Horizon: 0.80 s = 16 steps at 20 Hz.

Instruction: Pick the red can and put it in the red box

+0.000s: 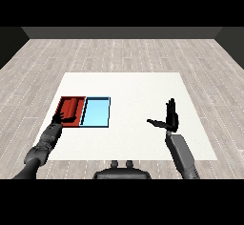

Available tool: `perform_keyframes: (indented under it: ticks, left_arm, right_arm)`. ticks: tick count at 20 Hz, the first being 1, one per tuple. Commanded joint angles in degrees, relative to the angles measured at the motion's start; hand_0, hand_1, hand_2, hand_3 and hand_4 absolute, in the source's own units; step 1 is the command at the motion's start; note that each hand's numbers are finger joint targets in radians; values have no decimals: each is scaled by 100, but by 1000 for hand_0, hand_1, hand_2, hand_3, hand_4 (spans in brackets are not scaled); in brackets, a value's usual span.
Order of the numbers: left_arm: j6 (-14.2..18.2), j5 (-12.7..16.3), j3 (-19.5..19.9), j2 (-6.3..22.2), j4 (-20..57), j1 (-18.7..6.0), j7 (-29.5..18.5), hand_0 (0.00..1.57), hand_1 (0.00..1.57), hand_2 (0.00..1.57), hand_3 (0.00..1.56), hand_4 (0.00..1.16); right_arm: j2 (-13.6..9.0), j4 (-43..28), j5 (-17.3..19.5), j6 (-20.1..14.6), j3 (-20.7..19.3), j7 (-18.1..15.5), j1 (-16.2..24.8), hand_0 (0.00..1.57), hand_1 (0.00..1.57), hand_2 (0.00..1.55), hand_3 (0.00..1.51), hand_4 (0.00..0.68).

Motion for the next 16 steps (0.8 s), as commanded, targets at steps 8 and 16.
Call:
perform_keyframes:
  ticks: [8, 16]
  left_arm:
    - [39, 517, 599, -31, -839, -61, -1485, 0, 0, 0, 0, 0]
    - [-1452, 1028, 852, -342, -2244, 372, -2830, 0, 0, 0, 0, 0]
  right_arm:
    - [90, -111, -80, 195, -76, -88, -22, 0, 0, 0, 0, 0]
    - [-188, -565, -130, 779, 31, -161, 262, 0, 0, 0, 0, 0]
